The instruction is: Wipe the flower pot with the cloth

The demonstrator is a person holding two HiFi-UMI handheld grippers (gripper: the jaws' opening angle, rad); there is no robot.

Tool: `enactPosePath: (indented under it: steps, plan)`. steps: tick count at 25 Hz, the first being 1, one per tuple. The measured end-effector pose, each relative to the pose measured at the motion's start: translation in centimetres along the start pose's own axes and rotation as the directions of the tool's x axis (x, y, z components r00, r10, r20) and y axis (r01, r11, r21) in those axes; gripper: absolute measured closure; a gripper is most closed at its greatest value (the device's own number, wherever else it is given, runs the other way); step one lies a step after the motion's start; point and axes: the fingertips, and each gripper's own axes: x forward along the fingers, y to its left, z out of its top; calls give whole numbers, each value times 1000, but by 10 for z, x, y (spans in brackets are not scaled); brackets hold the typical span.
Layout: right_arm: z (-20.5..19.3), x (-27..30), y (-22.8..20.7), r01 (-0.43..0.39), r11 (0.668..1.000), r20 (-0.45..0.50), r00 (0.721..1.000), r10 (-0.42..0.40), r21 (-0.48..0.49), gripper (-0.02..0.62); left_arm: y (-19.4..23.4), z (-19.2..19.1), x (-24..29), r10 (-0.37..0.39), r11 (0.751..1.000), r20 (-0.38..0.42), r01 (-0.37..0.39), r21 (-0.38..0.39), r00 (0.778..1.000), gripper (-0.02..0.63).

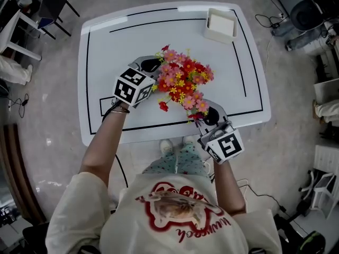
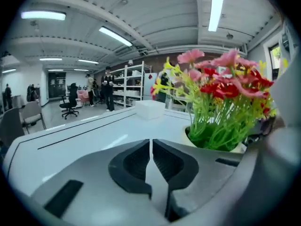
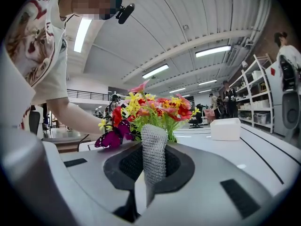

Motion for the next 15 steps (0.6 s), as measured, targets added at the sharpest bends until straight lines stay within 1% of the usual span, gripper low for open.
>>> enactPosePath:
  steps: [2,5,9,15]
  plan:
    - [-2,0,-1,-6,1000,-2,1000,6,-7,569,-12,-7,6,-53,997,-42,55,50,998,603]
    - [-3,1,-6,-13,1000,-22,1000,12,-27,569,-22,-9,8,-89,992,-50,93,88,995,603]
    - [-4,4,-10,0,999,-42,999,-1,-41,569,-27,-9,3,-135,985,-58,141,99,989,603]
    - [-5,1,-16,17,1000,-25,1000,-18,-25,569,-37,-10,-12,-159,983,-22,160,91,987,604]
